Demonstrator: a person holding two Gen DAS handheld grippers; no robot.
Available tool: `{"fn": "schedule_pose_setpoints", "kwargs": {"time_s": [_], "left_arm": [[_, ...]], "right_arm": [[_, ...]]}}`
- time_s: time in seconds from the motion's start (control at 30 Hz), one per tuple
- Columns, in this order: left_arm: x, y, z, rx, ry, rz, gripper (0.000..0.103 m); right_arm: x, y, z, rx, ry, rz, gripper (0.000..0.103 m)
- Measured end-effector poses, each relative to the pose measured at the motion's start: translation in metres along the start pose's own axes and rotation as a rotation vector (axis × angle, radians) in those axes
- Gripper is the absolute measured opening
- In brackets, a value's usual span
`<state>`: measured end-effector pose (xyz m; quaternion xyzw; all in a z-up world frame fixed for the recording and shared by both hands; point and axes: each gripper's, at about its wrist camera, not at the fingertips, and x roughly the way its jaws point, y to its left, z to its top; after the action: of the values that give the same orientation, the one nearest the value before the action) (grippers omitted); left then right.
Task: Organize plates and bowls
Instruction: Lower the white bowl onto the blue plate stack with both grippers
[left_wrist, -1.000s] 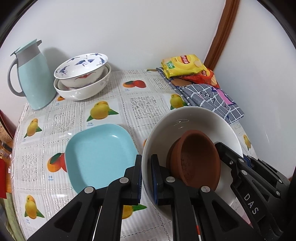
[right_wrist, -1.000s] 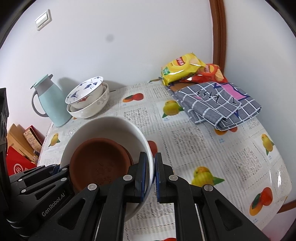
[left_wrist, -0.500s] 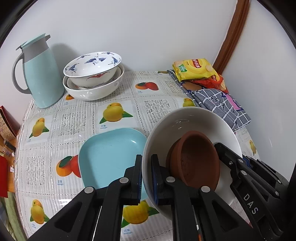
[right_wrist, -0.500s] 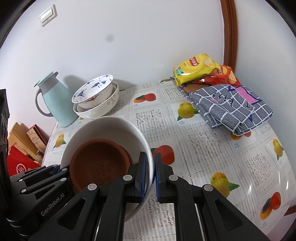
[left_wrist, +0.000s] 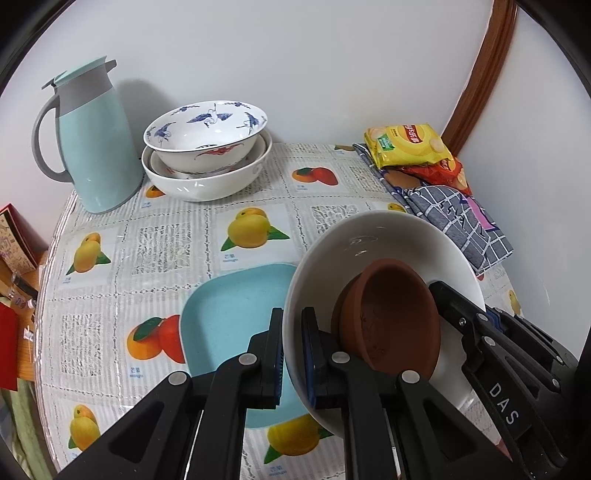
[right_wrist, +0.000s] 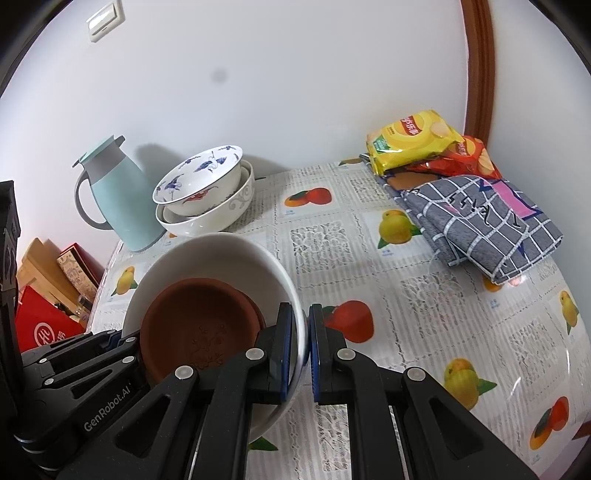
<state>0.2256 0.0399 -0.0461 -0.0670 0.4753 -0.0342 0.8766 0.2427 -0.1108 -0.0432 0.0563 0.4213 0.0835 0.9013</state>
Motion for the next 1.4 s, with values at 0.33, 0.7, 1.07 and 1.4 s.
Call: {"fn": "schedule_pose_setpoints", "kwargs": {"time_s": [0.33,0.7,1.07,1.4], "left_arm": [[0.008,0.019,0.004,-0.032,0.010,0.024,0.010],[0.026,0.043,0.000,-0.076,0.046,0.045,0.010],[0.046,0.059,-0.006,-0.094,0.086,0.061,0.010],[0.061,0.070,-0.013,-0.125,0.119,0.047,0.010]], "right_arm": [[0.018,0.015,0.005,-0.023,0.015,0.027,0.009],[0.045,0.032,0.001,-0.047,0.061,0.051,0.009],[0.072,0.039,-0.007,-0.053,0.116,0.070,0.009],[0.095,0.039,-0.018,-0.052,0.184,0.085,0.009]]}}
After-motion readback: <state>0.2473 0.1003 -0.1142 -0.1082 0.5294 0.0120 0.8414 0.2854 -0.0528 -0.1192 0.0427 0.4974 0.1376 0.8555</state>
